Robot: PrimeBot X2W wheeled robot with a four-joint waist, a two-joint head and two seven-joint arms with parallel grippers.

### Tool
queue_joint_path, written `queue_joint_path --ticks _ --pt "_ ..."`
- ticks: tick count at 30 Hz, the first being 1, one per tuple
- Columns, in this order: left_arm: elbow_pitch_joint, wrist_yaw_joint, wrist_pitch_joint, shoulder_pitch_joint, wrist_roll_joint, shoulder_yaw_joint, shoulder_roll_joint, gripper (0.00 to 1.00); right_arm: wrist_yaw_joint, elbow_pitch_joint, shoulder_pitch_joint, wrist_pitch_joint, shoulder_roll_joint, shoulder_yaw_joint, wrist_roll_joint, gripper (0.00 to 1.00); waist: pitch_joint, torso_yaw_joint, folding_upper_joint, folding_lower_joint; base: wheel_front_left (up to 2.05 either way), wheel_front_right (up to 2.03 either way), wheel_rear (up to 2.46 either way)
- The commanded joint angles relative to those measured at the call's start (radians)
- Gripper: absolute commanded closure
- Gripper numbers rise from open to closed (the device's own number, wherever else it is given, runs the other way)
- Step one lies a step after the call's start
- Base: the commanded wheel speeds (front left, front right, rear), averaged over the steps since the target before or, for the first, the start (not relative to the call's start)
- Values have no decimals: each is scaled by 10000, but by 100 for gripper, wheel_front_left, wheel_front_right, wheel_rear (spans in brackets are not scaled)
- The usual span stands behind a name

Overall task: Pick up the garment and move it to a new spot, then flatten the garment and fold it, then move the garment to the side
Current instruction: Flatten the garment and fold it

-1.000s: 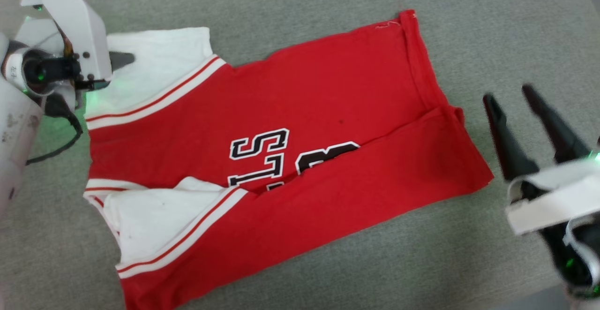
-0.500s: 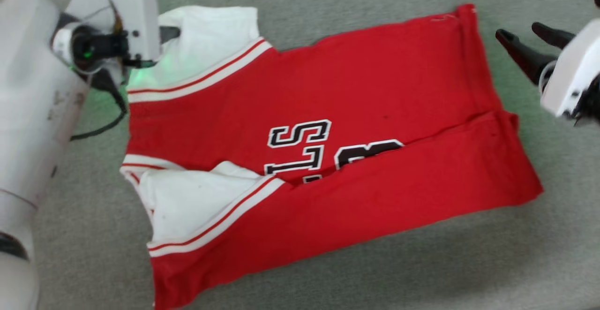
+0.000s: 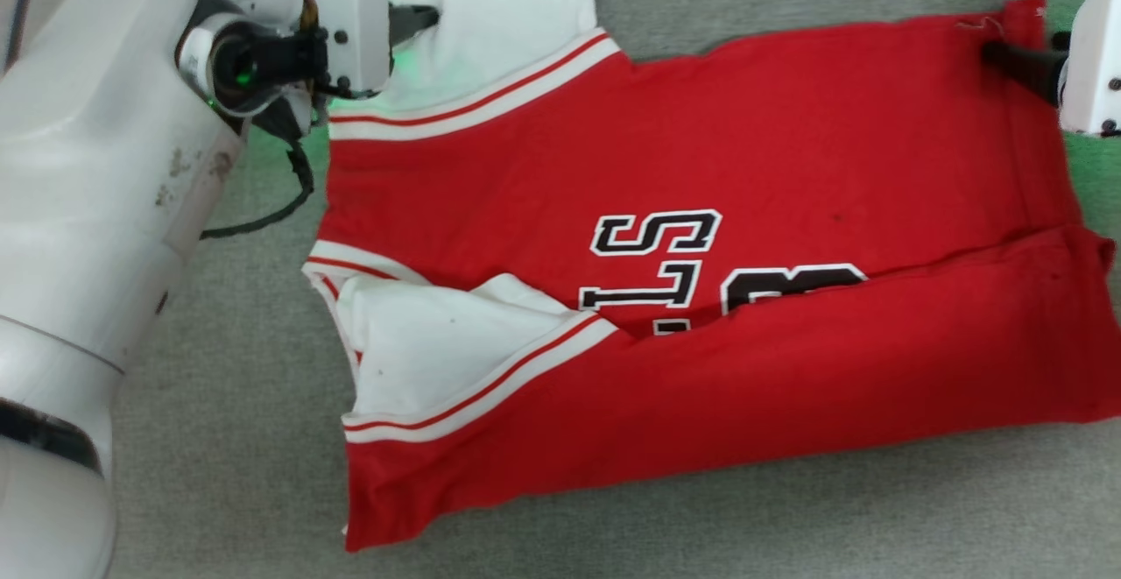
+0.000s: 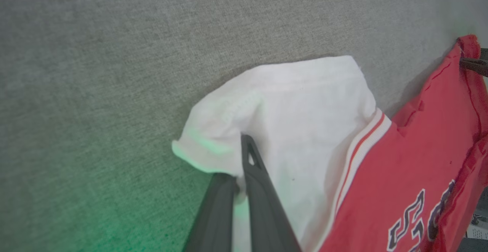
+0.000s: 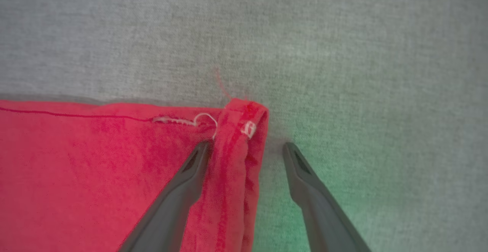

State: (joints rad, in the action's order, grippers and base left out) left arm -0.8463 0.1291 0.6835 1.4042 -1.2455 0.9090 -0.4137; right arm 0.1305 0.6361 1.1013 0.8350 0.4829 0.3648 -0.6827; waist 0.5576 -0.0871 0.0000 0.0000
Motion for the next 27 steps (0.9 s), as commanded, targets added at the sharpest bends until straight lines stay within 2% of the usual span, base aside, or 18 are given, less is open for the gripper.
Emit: queue_joint_path --ticks 1,2,9,13,21,26,27 --pt "84 16 -107 -62 -152 -19 -6 100 3 208 -35 -38 -45 349 -87 74 183 241 0 0 0 0 0" --pt "148 15 -171 -75 -187 -16 -33 100 3 303 1 -109 -19 430 -124 100 178 269 0 0 0 0 0" --pt "940 19 -1089 -639 -566 127 -173 100 3 367 -200 -1191 344 997 -524 100 -651 523 0 0 0 0 0" --pt "2057 19 -1281 -1064 -803 414 -631 100 3 -243 -577 -1827 712 1328 -1039 100 -1376 755 0 0 0 0 0" --pt "5655 20 -2235 -2805 -1477 720 -2377 100 3 -2376 -2594 -2469 2227 1983 -1935 100 -2387 1268 0 0 0 0 0" --pt "7591 20 -3266 -4396 -1781 677 -3556 100 2 -3763 -4325 -2764 3088 1590 -2548 100 -2811 1406 0 0 0 0 0" --pt "7591 20 -3266 -4396 -1781 677 -3556 100 2 -3763 -4325 -2764 3088 1590 -2548 100 -2811 1406 0 0 0 0 0"
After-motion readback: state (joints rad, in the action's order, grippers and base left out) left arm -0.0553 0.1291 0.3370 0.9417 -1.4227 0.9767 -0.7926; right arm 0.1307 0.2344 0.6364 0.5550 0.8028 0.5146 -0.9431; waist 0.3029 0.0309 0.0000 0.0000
